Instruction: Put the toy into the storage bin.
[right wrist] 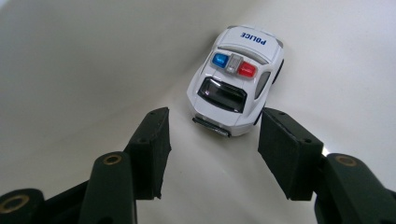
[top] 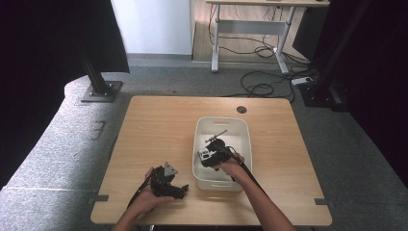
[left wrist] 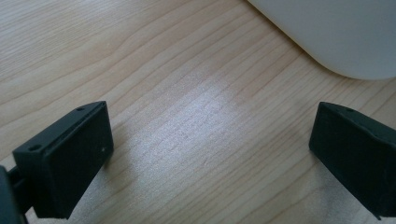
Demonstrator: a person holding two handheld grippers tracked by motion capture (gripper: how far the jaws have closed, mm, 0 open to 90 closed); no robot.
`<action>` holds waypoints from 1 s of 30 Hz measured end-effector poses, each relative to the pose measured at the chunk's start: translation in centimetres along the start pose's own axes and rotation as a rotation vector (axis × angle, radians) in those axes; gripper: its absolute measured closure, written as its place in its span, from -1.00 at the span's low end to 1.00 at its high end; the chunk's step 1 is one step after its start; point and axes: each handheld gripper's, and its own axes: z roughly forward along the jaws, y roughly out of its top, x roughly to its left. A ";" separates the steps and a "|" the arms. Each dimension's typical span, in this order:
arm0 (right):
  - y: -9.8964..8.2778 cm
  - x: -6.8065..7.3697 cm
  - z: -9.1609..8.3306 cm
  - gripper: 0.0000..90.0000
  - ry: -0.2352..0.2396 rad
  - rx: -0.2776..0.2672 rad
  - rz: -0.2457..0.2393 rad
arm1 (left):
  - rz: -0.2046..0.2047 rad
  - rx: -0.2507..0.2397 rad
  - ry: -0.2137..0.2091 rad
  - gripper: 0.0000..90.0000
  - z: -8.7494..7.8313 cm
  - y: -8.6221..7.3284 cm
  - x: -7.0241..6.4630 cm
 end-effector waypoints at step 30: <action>-0.6 -1.4 -3.3 -0.15 -0.017 -0.130 -0.009 | 0.001 0.000 0.001 -1.00 0.0 0.0 0.0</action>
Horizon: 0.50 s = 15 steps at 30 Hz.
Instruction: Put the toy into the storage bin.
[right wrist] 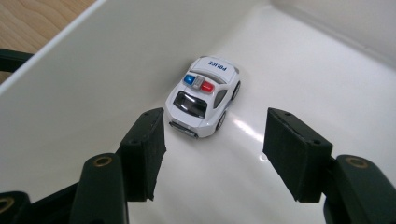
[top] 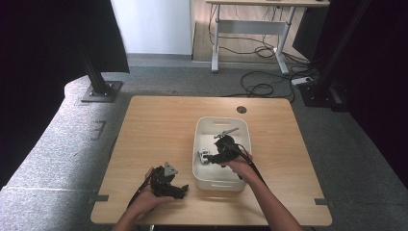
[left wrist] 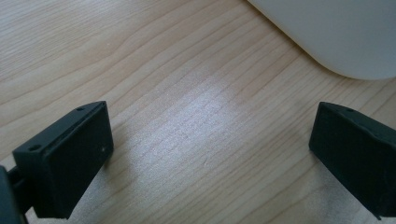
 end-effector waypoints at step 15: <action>-0.9 -1.4 -4.3 -0.15 -0.016 -0.141 0.016 | -0.001 0.001 0.001 -1.00 0.0 0.0 0.0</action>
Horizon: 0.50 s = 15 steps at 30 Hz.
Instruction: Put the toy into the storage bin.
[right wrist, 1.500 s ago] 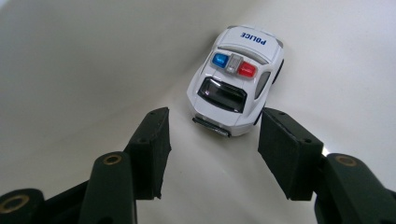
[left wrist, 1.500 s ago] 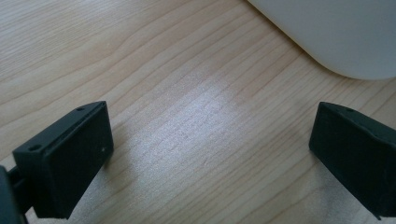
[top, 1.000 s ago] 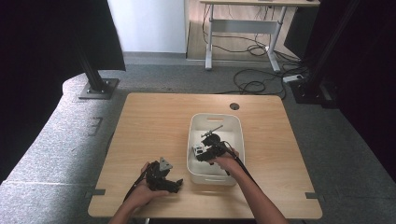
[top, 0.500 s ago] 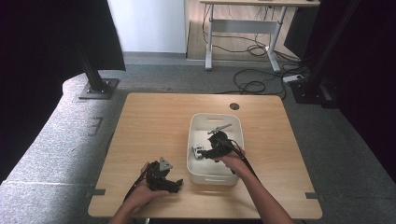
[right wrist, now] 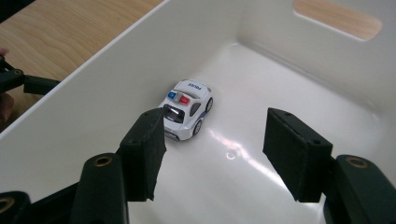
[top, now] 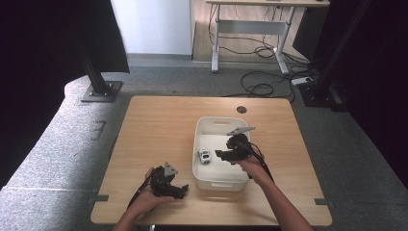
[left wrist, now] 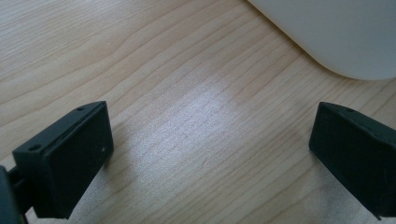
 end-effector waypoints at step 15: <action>-1.5 -0.9 -2.5 -0.15 -0.012 -0.075 0.009 | 0.000 0.000 -0.002 -1.00 0.0 0.0 0.0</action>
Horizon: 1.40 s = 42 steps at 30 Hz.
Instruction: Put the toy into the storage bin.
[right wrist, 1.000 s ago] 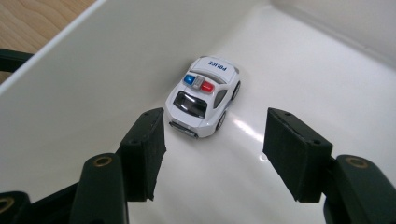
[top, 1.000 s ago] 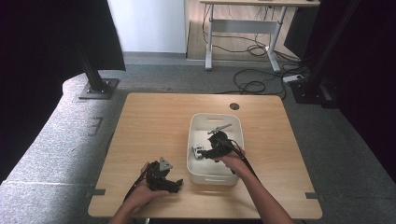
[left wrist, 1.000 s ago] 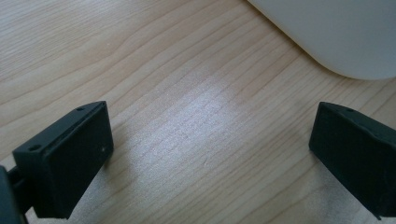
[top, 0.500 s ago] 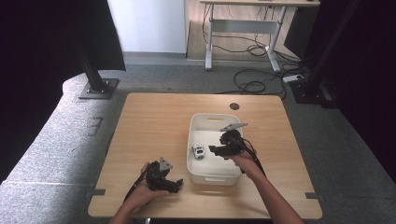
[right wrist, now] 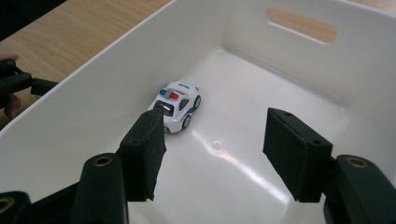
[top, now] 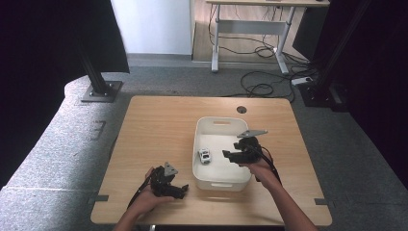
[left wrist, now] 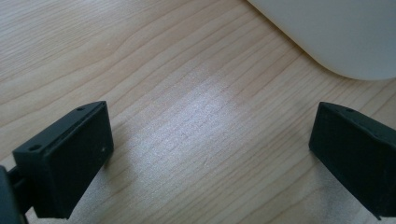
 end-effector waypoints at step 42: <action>-4.0 -2.8 -5.5 -0.15 -0.072 -0.149 0.049 | 0.000 0.000 -0.002 -1.00 0.0 0.0 0.0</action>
